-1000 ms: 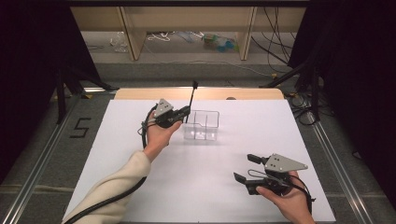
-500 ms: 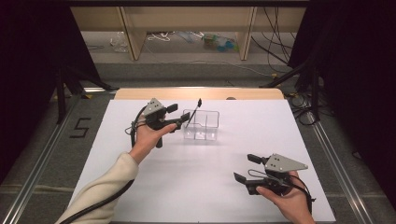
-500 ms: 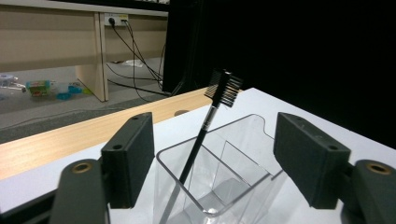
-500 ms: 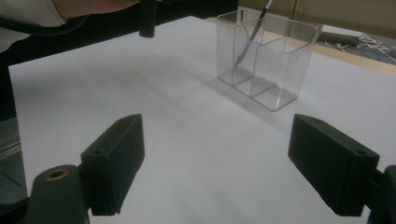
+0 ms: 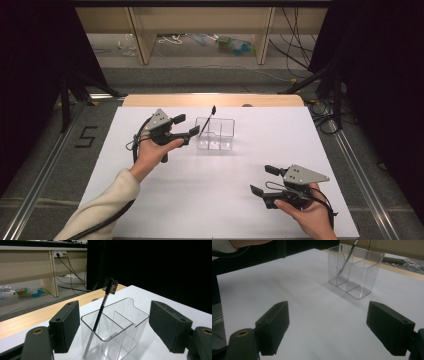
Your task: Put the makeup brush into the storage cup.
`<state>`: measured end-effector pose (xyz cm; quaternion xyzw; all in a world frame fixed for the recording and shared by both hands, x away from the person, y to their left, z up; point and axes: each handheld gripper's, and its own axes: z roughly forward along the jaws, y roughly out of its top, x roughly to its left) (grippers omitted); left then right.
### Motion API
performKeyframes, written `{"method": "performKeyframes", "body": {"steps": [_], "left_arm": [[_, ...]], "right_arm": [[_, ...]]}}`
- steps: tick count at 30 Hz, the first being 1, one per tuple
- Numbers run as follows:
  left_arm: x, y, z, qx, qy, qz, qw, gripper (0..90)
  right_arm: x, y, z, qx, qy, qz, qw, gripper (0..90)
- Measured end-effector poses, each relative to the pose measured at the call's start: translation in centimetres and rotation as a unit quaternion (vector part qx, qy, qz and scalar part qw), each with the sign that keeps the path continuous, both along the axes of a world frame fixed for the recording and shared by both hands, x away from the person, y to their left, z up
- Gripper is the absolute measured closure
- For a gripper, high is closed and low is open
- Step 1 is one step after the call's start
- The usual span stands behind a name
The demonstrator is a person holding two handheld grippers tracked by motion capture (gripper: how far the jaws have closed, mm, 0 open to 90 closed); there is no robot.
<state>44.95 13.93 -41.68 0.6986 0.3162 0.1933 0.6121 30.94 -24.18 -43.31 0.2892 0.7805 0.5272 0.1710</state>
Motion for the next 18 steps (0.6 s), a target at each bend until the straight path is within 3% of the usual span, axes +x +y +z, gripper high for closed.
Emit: {"method": "performKeyframes", "body": {"steps": [18], "left_arm": [[-2.9,2.4,0.2,0.022,-0.025,-0.001,0.9995,23.6]], "right_arm": [[0.0,0.1,-0.1,0.006,-0.002,0.0,1.0,19.7]]}}
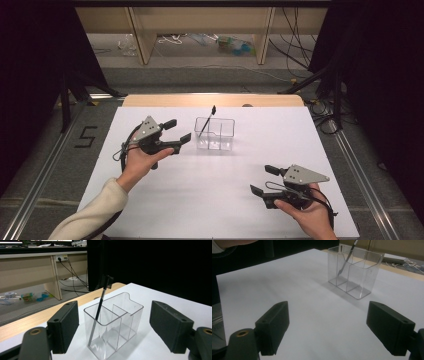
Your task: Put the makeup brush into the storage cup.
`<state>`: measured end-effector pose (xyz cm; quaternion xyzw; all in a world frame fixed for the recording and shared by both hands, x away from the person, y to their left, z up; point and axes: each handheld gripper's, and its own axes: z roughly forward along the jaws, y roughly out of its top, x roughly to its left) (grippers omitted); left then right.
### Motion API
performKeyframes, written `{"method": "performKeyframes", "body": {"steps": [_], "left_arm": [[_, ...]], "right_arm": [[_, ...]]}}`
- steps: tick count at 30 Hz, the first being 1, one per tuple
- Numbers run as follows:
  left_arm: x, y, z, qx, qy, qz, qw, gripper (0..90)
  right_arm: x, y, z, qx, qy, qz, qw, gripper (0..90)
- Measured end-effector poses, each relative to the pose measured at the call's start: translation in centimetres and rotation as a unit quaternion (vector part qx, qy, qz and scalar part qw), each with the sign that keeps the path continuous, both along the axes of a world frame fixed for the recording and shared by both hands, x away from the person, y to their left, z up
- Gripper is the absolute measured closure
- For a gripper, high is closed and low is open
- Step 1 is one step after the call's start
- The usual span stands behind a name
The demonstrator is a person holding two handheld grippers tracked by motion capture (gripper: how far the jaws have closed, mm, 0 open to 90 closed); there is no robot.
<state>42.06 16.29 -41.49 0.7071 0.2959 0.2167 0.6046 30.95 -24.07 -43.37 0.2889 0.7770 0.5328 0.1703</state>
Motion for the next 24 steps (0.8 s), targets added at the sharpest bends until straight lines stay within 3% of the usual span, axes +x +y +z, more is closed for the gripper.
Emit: {"method": "performKeyframes", "body": {"steps": [22,24], "left_arm": [[-2.6,2.0,0.1,0.004,-0.011,0.003,0.9999,22.5],[-2.9,2.1,0.1,0.003,-0.013,0.003,0.9999,22.5]], "right_arm": [[-0.1,-0.1,0.1,-0.008,0.004,-0.003,1.0,19.6],[0.0,0.0,0.0,0.0,0.001,0.0,1.0,19.6]]}}
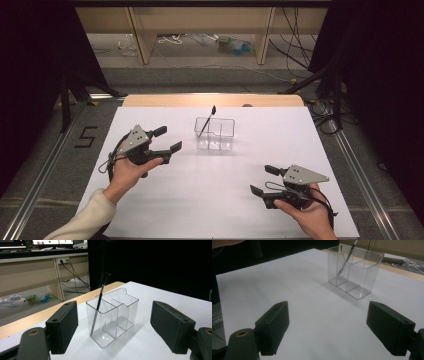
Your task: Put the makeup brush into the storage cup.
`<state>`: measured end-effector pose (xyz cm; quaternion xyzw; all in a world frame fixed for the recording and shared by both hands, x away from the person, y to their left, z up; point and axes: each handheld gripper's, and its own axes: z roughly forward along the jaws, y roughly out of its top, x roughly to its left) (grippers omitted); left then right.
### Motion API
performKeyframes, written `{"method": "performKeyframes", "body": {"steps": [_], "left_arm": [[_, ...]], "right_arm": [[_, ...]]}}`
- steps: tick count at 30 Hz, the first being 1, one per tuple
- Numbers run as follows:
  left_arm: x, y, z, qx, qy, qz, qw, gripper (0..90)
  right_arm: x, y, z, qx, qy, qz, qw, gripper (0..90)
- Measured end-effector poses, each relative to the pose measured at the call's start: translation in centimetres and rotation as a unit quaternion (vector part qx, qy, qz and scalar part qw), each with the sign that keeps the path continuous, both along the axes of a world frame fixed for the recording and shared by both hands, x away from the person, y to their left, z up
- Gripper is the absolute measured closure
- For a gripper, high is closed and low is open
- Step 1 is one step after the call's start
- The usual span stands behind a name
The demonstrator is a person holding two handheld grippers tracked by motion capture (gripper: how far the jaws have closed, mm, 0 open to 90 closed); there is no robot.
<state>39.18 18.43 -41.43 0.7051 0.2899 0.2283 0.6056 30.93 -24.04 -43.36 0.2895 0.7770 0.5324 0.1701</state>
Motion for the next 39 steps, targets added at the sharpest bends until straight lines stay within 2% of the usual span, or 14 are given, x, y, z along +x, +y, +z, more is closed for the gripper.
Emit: {"method": "performKeyframes", "body": {"steps": [3,17,20,28,33,35,37,39], "left_arm": [[-0.4,0.3,0.0,0.002,-0.003,0.001,1.0,22.4],[-2.7,1.7,-0.4,-0.008,-0.013,0.012,0.9998,22.2],[-3.4,2.1,-0.5,-0.02,-0.011,0.016,0.9996,22.2],[-5.5,2.7,-1.1,-0.018,-0.009,0.012,0.9997,22.2],[-7.1,2.9,-1.4,-0.025,-0.003,0.006,0.9997,22.2],[-7.7,3.0,-1.5,-0.02,-0.001,0.0,0.9998,21.9],[-8.0,3.2,-1.5,-0.02,0.0,-0.003,0.9998,21.7],[-8.3,3.4,-1.6,-0.023,0.005,0.001,0.9997,21.7]], "right_arm": [[-0.1,-0.1,0.1,-0.008,0.003,-0.003,1.0,19.6],[0.0,-0.1,0.1,-0.004,0.001,-0.002,1.0,19.6],[0.0,0.0,0.0,0.001,-0.001,-0.001,1.0,19.6],[0.1,0.0,0.0,0.002,-0.002,0.0,1.0,19.6],[0.1,0.0,0.0,0.001,-0.002,-0.001,1.0,19.6],[0.0,0.0,0.0,0.001,0.001,-0.001,1.0,19.6],[-0.1,-0.1,0.2,-0.015,0.009,-0.006,0.9998,19.5],[-0.1,-0.1,0.2,-0.015,0.012,-0.005,0.9998,19.5]]}}
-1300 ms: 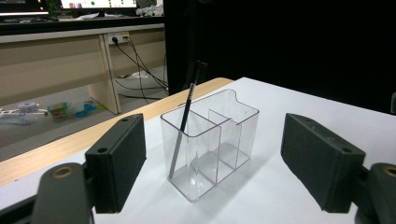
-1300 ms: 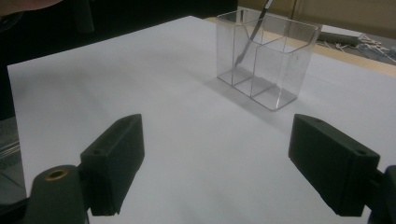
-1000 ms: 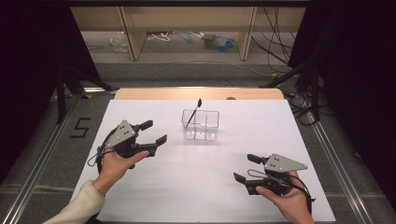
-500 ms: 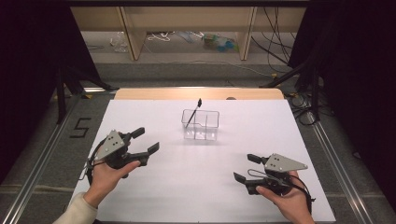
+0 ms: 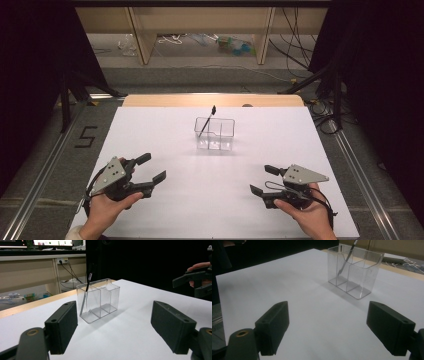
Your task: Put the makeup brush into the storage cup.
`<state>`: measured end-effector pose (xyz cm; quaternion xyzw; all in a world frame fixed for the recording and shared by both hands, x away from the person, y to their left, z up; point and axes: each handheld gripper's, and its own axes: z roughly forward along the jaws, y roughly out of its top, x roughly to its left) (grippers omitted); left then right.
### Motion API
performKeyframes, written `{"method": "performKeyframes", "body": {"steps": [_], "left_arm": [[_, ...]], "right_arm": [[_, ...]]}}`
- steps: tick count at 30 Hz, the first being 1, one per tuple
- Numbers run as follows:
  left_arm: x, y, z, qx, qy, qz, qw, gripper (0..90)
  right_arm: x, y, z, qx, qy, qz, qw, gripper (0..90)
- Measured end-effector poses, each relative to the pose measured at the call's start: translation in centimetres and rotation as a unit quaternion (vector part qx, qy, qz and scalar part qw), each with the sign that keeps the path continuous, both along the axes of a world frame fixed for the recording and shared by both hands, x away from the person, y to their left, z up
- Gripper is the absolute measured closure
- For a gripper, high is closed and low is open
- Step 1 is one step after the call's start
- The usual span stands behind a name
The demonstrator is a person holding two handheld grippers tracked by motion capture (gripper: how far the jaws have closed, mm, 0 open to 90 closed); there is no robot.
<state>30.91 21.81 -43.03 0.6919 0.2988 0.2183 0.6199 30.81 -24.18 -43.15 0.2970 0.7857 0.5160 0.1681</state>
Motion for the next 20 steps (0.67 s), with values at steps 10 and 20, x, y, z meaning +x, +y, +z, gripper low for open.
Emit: {"method": "performKeyframes", "body": {"steps": [10,20], "left_arm": [[-0.31,0.24,-0.33,0.015,0.002,-0.004,0.9999,21.3],[-0.29,-0.09,-0.55,0.022,0.009,-0.011,0.9996,21.2]], "right_arm": [[0.27,-0.07,-0.23,0.009,-0.001,0.0,1.0,19.6],[0.44,-0.16,-0.33,0.01,-0.001,-0.003,0.9999,19.6]]}}
